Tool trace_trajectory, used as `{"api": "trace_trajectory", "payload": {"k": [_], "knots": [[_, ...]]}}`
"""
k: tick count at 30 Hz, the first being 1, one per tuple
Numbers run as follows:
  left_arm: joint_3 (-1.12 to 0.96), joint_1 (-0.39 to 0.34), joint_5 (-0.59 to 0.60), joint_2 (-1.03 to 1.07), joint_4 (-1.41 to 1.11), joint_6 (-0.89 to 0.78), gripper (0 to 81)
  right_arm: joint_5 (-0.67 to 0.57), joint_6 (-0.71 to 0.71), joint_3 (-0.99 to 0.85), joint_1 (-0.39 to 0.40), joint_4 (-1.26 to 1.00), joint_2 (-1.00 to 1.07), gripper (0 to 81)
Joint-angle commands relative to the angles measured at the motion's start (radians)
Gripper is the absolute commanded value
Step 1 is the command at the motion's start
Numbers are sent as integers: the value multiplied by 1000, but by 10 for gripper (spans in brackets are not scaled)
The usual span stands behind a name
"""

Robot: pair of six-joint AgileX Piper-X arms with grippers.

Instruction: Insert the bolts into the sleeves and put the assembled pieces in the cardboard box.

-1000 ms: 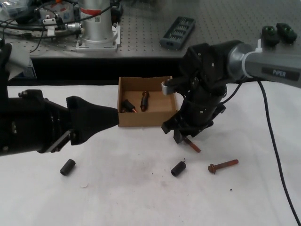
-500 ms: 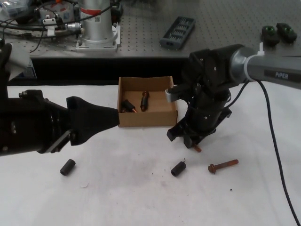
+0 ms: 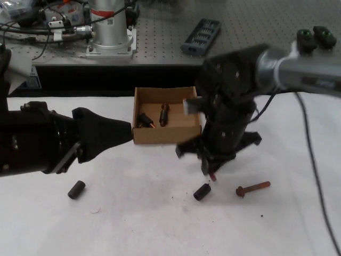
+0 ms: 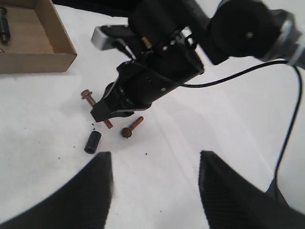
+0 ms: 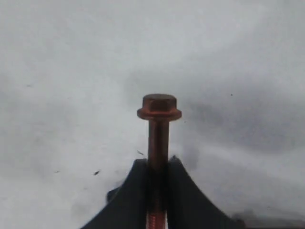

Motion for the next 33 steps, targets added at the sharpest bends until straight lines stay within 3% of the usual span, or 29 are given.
{"api": "trace_trajectory", "payload": {"k": [1, 12, 17, 21, 25, 29, 30, 33], "knots": [[-14, 2, 0, -24, -14, -27, 332, -26, 31, -8, 19, -12, -91, 43], [-14, 21, -153, -42, 27, 8, 326, -32, 138, -1, 186, -44, -154, 43], [-14, 130, -225, -128, 221, 183, 326, -40, 202, 99, 245, -211, -149, 43], [-14, 235, -352, -243, 358, 341, 326, -131, 269, 184, 251, -338, -134, 43], [-14, 298, -388, -322, 377, 365, 326, -138, 286, 219, 251, -349, -105, 43], [-14, 310, -386, -340, 377, 325, 326, -215, 259, 226, 251, -349, -69, 11], [-14, 310, -374, -340, 377, 322, 326, -251, 259, 226, 251, -349, -60, 27], [-14, 310, -342, -321, 375, 307, 326, -319, 282, 226, 251, -327, -45, 203]]}}
